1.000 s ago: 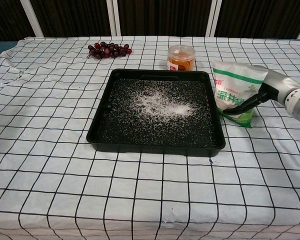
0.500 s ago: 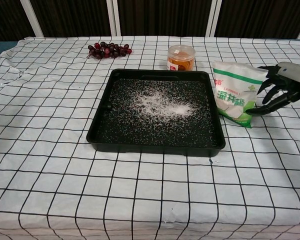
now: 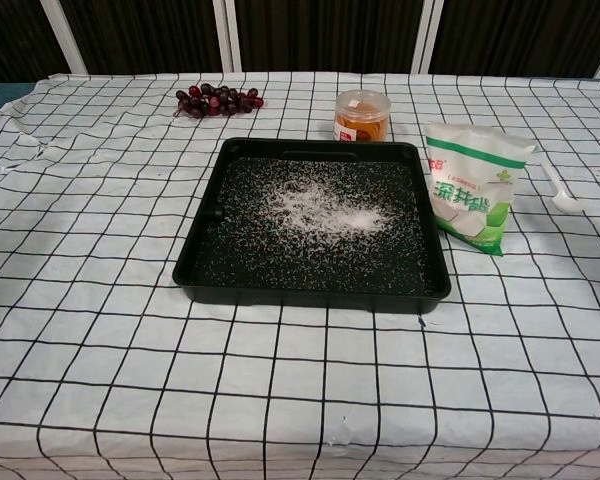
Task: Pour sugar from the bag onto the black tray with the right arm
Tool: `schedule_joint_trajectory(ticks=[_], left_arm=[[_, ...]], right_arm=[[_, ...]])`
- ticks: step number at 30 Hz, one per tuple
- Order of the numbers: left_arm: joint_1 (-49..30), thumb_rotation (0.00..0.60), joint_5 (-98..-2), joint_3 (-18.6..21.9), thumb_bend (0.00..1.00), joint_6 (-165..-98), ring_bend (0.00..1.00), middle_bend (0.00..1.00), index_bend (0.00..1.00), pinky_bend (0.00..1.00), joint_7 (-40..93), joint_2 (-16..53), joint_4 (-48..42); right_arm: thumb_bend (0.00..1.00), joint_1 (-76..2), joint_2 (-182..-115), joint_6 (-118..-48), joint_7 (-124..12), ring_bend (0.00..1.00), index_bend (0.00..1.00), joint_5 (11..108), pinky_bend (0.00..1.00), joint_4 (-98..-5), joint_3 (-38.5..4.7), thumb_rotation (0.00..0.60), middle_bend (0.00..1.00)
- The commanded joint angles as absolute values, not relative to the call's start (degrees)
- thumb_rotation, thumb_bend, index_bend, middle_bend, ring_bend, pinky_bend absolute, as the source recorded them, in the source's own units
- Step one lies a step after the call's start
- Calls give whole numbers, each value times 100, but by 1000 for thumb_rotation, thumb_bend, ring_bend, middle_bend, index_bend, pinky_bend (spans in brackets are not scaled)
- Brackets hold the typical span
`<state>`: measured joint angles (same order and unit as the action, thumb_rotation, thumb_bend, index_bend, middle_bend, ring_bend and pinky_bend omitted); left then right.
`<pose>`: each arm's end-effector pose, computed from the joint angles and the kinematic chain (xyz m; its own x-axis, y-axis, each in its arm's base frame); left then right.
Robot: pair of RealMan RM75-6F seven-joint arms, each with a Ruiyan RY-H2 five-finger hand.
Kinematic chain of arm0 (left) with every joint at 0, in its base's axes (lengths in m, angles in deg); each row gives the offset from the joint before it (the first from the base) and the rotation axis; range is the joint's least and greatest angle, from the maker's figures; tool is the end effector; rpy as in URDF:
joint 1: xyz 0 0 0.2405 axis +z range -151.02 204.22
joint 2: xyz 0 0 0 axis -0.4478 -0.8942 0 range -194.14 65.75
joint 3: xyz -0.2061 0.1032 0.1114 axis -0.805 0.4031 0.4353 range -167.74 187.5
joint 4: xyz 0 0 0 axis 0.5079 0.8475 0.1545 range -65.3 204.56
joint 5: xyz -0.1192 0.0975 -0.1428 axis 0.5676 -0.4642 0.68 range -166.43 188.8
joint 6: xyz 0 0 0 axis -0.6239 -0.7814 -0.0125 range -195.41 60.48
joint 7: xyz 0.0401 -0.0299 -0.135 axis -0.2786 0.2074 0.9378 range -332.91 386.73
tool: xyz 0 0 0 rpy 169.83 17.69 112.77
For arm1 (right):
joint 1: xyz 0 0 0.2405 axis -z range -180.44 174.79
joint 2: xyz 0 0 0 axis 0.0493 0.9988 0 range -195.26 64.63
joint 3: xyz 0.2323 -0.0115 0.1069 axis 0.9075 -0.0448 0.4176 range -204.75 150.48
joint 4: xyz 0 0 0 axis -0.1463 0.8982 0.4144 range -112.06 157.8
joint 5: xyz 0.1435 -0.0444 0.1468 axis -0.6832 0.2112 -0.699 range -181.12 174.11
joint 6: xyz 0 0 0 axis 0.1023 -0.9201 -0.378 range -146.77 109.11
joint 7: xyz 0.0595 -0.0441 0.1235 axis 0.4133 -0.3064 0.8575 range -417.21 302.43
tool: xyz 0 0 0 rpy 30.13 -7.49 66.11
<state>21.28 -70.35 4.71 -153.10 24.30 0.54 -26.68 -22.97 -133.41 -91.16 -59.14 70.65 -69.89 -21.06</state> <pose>-0.3011 0.1902 0.1600 0.3547 -0.0411 0.9341 0.9344 0.0509 -0.3526 -0.2744 -0.2693 0.1229 0.3235 -0.0924 0.9417 -0.9456 -0.0693 0.3180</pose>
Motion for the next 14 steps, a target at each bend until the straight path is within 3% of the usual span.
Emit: schedule_joint_trajectory(ticks=[1,6,14], left_arm=[[2128,600,-7057,478,657,-15318,0,31,200,0,2424,53,-2675],[2133,600,-7087,492,657,-15336,0,31,200,0,2394,61,-2698],[2135,600,-7222,545,656,-15373,0,31,200,0,2338,60,-2763]], right_arm=[[109,-1874,-13277,-9967,-6153,265,235,7653,346,-6720,-2255,600,155],[108,-1719,-13475,-10384,-5983,260,237,7936,346,-6147,-2244,600,139],[112,-1809,-13721,-10155,-5553,261,252,8027,345,-5101,-2224,600,140]])
